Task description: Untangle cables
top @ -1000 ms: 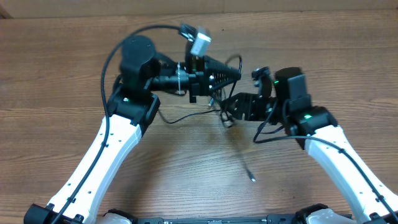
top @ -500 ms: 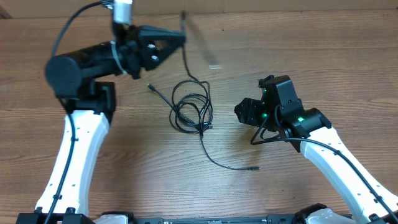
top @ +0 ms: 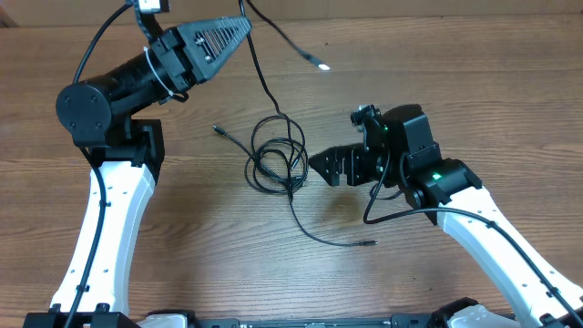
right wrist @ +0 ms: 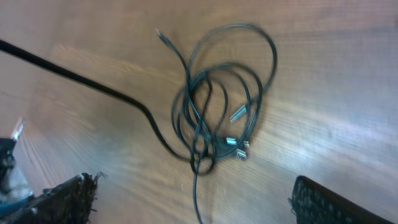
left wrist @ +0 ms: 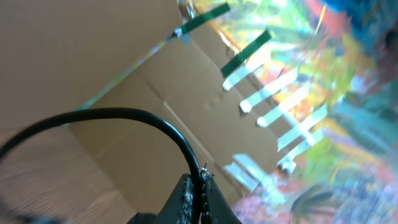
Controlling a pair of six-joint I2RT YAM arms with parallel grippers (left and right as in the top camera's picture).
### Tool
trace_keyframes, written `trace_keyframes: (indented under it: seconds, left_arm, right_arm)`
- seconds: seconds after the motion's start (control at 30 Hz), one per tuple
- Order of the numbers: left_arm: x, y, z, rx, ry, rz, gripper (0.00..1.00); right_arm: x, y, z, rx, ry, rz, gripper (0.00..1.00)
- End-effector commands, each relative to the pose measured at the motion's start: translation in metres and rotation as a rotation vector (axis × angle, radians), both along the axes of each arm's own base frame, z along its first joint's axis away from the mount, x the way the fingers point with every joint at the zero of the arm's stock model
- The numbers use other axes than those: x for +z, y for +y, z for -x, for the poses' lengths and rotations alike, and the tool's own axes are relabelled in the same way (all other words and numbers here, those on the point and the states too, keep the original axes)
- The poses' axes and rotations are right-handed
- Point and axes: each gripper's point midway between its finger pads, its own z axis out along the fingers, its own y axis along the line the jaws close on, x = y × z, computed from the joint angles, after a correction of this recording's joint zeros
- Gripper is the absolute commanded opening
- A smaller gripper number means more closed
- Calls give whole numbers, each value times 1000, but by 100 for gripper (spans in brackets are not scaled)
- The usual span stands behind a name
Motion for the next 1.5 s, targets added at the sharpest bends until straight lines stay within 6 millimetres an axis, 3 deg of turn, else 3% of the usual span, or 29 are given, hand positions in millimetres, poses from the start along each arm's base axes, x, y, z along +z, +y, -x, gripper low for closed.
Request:
trace_keyframes:
  seconds: [0.0,0.4,0.57,0.73,0.8,0.87,0.93,1.1,1.2,1.3,1.4,1.47]
  left_arm:
    - [22,10,-5,51,33,107,4]
    - [36,20,-12,101,42,184,4]
    - [41,20,-9,87,49,198,4]
    - [45,29,-8,103,30,207,4]
    - [43,33,-8,113,15,181,4]
    - [37,36,-10,133,-12,135,4]
    - [26,37,-15,151,-25,69,4]
    - [-24,37,-41,199,66,-89,4]
    - [-56,38,-54,238,146,-163,4]
    - [-82,38,-62,273,191,-231,4]
    - [-99,35,-62,277,178,-303,4]
    - [-109,28,-59,263,168,-347,4]
  right_arm:
    - [0,18,1,89,-42,-15,100]
    - [-49,97,25,313,1,-50,98]
    - [-65,97,-8,196,-112,48,73]
    - [-72,93,-21,154,-137,73,15]
    - [-65,84,-31,114,-159,83,4]
    - [-48,73,-42,80,-182,70,4]
    - [-19,58,-55,35,-210,56,4]
    - [85,11,-75,-85,-310,16,4]
    - [157,-9,-69,-83,-407,-36,4]
    - [213,-23,-54,-51,-515,-72,4]
    - [247,-37,-47,-81,-577,-87,4]
    - [253,-36,-42,-66,-589,-102,4]
